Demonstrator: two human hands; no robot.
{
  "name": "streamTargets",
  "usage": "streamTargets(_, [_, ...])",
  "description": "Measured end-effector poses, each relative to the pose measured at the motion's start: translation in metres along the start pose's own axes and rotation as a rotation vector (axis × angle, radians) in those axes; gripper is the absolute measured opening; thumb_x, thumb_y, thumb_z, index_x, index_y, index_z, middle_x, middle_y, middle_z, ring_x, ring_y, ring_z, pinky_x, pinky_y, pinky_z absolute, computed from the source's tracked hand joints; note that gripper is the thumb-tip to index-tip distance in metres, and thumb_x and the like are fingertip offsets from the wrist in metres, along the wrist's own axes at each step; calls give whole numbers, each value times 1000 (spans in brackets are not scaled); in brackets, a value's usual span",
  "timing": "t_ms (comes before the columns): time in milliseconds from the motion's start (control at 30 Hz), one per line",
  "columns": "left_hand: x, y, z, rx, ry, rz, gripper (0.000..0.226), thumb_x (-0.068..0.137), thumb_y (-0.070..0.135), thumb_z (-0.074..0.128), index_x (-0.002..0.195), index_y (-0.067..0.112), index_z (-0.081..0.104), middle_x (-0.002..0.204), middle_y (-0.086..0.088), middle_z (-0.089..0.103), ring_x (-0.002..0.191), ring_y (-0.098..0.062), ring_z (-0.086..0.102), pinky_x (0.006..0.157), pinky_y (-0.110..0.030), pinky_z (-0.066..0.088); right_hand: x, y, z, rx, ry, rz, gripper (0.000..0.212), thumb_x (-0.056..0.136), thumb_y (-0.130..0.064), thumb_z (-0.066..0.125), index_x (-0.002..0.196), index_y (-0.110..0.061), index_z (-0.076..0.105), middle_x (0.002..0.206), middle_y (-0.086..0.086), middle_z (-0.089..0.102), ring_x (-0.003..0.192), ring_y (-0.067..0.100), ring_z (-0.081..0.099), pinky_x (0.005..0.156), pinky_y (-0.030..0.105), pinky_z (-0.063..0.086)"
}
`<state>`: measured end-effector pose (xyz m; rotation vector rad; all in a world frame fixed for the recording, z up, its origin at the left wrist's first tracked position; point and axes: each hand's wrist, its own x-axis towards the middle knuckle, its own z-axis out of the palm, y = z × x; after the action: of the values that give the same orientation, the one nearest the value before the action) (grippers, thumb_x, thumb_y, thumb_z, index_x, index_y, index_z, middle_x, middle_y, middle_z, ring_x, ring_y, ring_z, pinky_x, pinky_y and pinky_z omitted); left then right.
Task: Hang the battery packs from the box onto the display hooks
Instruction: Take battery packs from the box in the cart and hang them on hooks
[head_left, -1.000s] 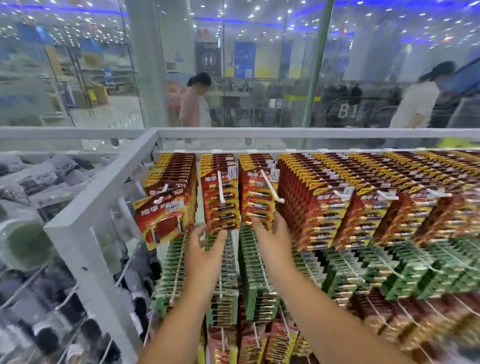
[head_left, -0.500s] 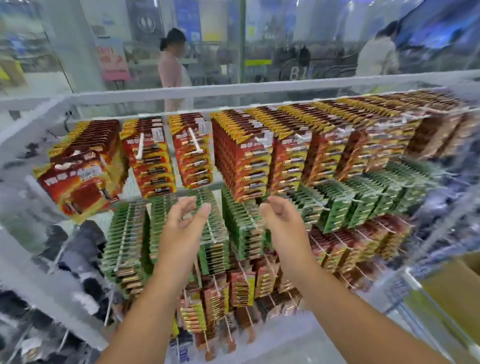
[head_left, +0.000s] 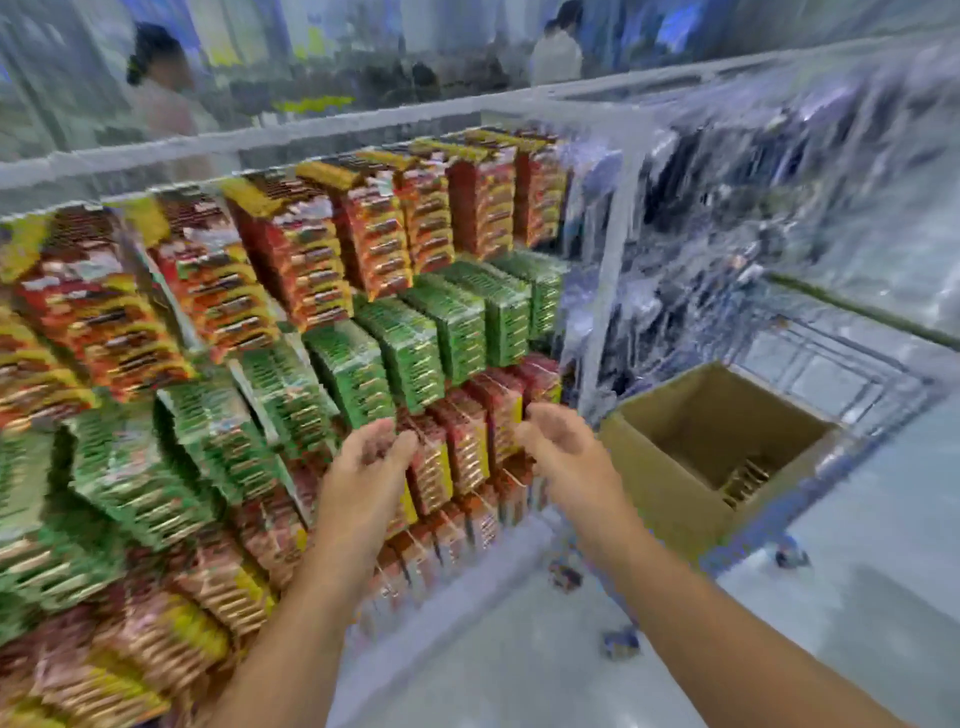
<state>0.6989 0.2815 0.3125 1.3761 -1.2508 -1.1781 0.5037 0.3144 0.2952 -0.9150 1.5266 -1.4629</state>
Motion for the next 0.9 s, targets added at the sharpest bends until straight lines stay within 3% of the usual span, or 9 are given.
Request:
streamTargets(100, [-13,-2,79,12,-73,-26,34,81,57,73,108,38,67,121,8,67,111,-19,68,103,-52,54,11,7,-84,-29,35,47,19,99,-27,70,117,-31,65,111,-10,69,101,9,66,94,30,50])
streamTargets(233, [-10,-5,165,15,-168,-35,30,96,45,71,123,33,66,123,7,66,110,-19,69,99,-47,57,33,20,-166,-29,128,105,19,97,-34,72,115,-38,67,111,-12,71,99,7,69,78,23,52])
streamTargets(367, [18,-10,250,36,-246,-45,12,100,34,66,112,37,64,118,8,67,97,-15,70,93,-44,57,73,40,-228,-49,196,155,19,99,-29,69,117,-33,66,109,-5,69,94,9,66,73,20,47])
streamTargets(467, [51,-17,314,34,-310,-60,9,100,37,67,108,41,65,117,11,69,101,-12,70,90,-38,58,117,53,-268,-86,228,172,20,100,-26,68,119,-29,66,100,-4,65,88,10,63,69,19,48])
streamTargets(567, [87,-29,375,7,-357,-103,14,100,31,68,114,31,66,120,0,70,96,-15,69,86,-36,53,164,64,-306,-162,243,202,19,100,-27,69,118,-33,65,106,-4,66,99,12,65,81,25,52])
streamTargets(700, [125,-41,445,23,-421,-174,18,100,28,68,117,25,66,122,-4,69,106,-17,68,101,-41,52,220,76,-357,-267,262,272,18,97,-29,72,114,-34,68,104,-1,68,103,21,67,97,38,53])
streamTargets(900, [166,-61,513,47,-395,-271,17,97,36,71,113,33,67,119,2,69,102,-16,70,101,-48,56,295,90,-411,-400,178,344,18,97,-29,72,115,-30,70,98,-4,68,94,15,65,83,27,47])
